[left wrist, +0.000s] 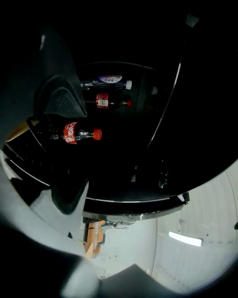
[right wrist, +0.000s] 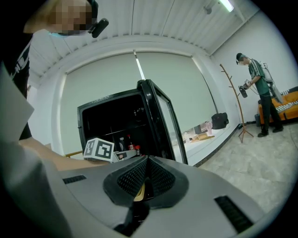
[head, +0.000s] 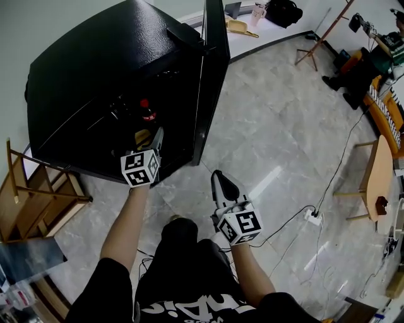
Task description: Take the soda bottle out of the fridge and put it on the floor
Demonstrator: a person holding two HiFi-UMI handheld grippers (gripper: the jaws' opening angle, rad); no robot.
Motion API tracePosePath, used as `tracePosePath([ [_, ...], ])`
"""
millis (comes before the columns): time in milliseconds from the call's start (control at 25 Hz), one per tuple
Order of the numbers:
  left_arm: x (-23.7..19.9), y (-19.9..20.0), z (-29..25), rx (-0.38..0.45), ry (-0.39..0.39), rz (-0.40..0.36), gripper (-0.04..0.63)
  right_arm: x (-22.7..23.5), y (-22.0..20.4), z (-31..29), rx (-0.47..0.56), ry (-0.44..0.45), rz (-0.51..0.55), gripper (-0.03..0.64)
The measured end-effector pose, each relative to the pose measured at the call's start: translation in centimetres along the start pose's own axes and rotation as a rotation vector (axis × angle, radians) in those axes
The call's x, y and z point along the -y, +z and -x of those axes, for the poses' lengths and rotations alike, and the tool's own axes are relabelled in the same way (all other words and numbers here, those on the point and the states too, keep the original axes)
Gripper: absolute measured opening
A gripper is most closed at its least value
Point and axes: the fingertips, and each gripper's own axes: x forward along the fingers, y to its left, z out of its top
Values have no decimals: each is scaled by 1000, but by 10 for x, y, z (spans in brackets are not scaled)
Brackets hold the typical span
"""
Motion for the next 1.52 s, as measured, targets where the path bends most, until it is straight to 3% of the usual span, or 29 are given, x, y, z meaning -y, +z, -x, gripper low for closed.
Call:
tracePosePath([
  [400,-36,-24,-74,-41,72,-18,394,9,-22,-13,-33,2,-15,23],
  [760,-42,-31,-104,-104,30,-46,337,17,-28,-19,-45,-20,-25,23],
  [1200,-40,-33,-99,-136,29,-49,307,19,-30,-15,-46,-34,-45,23],
  [1520,-13,-16,-41,-118,-23,-67,307,5,-20,11,-64,-33,-50,23],
])
